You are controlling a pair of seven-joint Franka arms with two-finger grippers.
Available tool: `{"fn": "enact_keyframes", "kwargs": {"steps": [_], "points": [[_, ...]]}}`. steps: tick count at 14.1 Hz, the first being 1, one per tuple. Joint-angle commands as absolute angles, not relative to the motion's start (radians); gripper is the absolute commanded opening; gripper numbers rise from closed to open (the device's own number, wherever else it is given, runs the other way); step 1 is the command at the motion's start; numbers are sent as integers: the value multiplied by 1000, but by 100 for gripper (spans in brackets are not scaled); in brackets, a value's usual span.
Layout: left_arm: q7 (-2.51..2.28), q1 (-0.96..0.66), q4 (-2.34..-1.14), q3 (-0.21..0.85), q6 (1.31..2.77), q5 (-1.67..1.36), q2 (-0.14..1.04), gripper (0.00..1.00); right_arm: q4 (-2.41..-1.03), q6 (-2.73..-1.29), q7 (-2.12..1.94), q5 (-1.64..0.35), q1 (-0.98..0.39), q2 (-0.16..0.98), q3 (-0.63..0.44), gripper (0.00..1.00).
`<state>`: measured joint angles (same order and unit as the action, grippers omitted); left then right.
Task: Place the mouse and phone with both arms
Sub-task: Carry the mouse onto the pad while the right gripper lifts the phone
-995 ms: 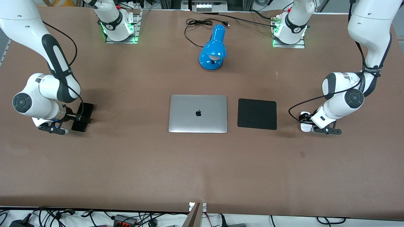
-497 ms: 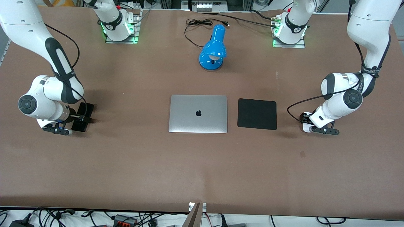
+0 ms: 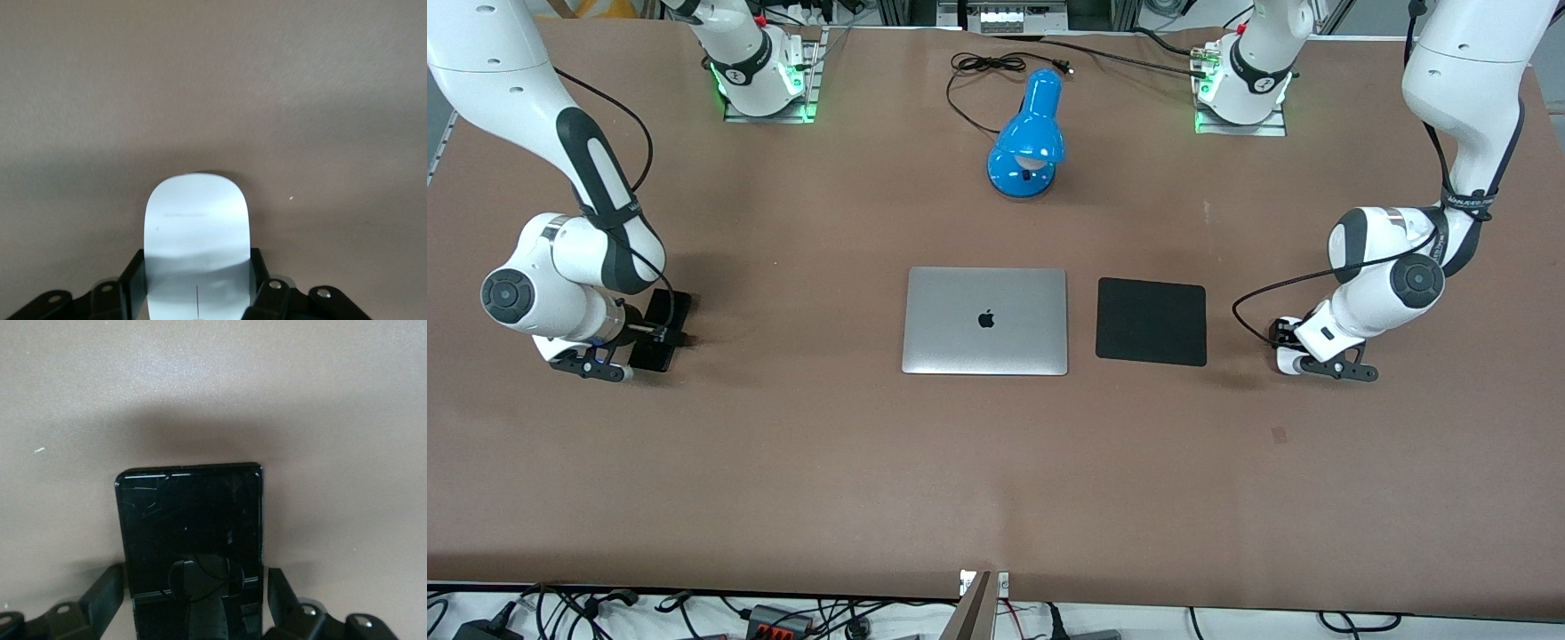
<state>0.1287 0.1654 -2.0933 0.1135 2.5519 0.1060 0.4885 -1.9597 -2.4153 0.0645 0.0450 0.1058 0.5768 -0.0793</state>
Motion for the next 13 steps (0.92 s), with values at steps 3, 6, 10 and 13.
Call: {"fn": "enact_keyframes", "kwargs": {"steps": [3,6,10,13], "points": [[50,163,-1987,240,2289,123,419,38,-1950,-2419,58,46,107,583,-75,30],[-153,153,-1974,343,2276,123,433,39,-1950,-2416,40,46,106,575,-75,24],[-293,49,-1976,342,2321,123,477,39,-1947,-2353,43,43,103,485,-29,24],[-368,-1,-1980,341,2352,135,506,40,-1887,-2260,41,44,101,459,30,24]]}}
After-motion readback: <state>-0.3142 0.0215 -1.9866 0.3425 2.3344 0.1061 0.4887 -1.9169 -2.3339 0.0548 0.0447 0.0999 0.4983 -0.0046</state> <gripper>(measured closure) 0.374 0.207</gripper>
